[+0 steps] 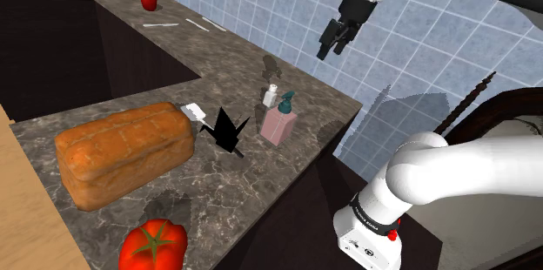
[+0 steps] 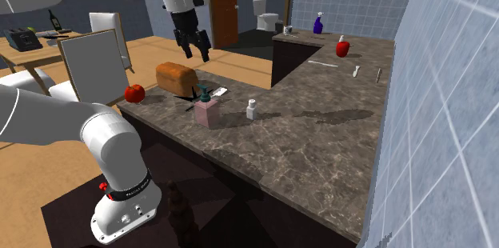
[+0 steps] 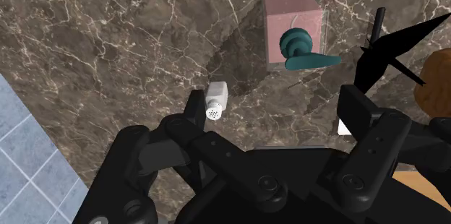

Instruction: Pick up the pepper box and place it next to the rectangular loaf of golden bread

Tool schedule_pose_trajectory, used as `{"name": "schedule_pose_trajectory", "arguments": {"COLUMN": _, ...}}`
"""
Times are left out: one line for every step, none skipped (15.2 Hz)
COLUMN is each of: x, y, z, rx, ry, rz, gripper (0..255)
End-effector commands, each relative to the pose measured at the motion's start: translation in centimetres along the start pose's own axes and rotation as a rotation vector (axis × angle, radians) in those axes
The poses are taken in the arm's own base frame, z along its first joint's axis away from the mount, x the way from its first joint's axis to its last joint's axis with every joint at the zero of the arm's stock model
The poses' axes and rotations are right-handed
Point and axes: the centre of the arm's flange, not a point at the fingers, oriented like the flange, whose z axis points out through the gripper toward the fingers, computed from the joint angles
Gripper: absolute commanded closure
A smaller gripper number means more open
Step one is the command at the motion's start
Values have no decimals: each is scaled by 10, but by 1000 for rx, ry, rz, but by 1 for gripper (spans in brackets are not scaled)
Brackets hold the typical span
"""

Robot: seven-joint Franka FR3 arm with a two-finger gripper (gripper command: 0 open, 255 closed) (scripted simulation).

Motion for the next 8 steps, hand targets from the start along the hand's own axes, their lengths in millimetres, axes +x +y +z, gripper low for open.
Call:
{"name": "schedule_pose_trajectory", "arguments": {"x": 0, "y": 0, "z": 0, "rx": 0, "ry": 0, "rz": 0, "gripper": 0}}
{"name": "schedule_pose_trajectory", "arguments": {"x": 4, "y": 5, "z": 11, "rx": 5, "ry": 4, "rz": -5, "gripper": 0}}
{"name": "schedule_pose_trajectory", "arguments": {"x": 9, "y": 10, "z": 23, "rx": 10, "ry": 9, "rz": -11, "gripper": 0}}
{"name": "schedule_pose_trajectory", "arguments": {"x": 13, "y": 15, "z": 34, "rx": 16, "ry": 13, "rz": -16, "gripper": 0}}
{"name": "schedule_pose_trajectory", "arguments": {"x": 18, "y": 19, "z": 46, "rx": 21, "ry": 17, "rz": -22, "gripper": 0}}
{"name": "schedule_pose_trajectory", "arguments": {"x": 23, "y": 24, "z": 57, "rx": 26, "ry": 22, "rz": -27, "gripper": 0}}
{"name": "schedule_pose_trajectory", "arguments": {"x": 28, "y": 28, "z": 69, "rx": 31, "ry": 26, "rz": -33, "gripper": 0}}
{"name": "schedule_pose_trajectory", "arguments": {"x": 33, "y": 33, "z": 80, "rx": 36, "ry": 30, "rz": -38, "gripper": 0}}
